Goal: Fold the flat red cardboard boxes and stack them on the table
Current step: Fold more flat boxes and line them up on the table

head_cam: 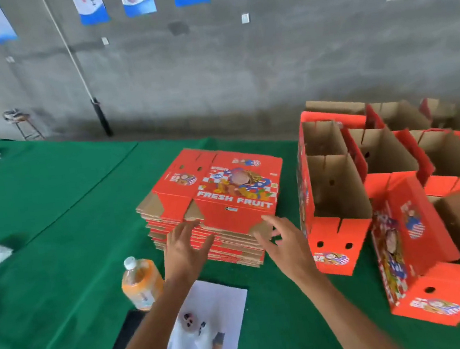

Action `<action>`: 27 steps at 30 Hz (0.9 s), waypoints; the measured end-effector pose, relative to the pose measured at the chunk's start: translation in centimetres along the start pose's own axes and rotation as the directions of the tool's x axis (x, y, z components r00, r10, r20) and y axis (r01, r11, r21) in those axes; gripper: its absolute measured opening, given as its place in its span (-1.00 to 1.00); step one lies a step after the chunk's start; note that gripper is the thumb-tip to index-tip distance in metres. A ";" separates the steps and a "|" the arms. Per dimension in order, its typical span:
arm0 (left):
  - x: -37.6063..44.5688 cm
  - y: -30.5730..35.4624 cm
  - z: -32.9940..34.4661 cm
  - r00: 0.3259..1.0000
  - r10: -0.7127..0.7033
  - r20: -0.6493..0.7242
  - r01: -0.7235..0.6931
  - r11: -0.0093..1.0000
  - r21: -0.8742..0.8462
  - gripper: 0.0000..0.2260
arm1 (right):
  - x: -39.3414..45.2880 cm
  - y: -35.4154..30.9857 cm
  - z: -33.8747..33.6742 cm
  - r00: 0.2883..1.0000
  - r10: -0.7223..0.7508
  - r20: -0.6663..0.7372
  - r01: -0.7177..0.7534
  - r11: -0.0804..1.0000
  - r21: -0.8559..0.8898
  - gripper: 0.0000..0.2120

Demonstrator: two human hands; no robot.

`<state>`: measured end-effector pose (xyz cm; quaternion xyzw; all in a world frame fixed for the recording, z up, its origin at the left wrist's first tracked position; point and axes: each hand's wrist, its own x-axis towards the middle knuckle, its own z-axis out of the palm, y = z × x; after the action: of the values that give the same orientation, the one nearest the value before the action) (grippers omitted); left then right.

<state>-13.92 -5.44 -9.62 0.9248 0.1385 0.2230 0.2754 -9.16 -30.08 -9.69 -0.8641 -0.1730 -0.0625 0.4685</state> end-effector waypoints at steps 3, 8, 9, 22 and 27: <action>3.6 -5.1 0.6 0.991 -0.046 0.128 0.027 0.988 0.150 -0.39 | 3.6 0.5 3.9 0.977 0.188 0.102 -0.185 0.982 -0.036 -0.41; 7.2 -8.6 3.3 0.977 -0.019 0.214 -0.054 0.941 0.333 -0.27 | 6.9 2.1 6.4 0.914 0.394 -0.101 -0.406 0.885 -0.228 -0.50; 7.6 -8.8 3.6 0.976 -0.022 0.218 -0.059 0.932 0.356 -0.26 | 7.2 2.6 6.4 0.894 0.430 -0.126 -0.449 0.856 -0.257 -0.49; 8.2 -3.7 -0.1 0.980 0.106 0.170 -0.145 0.961 0.237 -0.12 | 9.1 -5.0 -0.9 0.897 0.432 0.093 -0.355 0.579 0.734 -0.72; 7.5 1.8 -5.1 0.960 0.279 0.031 -0.277 0.959 -0.062 -0.26 | 8.1 -12.6 -9.8 0.972 0.233 0.020 -0.177 0.676 0.715 -0.74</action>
<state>-9.68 -1.79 -2.29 0.9311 -0.0046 0.2450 0.2702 -5.55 -29.90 7.86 -0.6265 -0.0685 0.0307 0.7758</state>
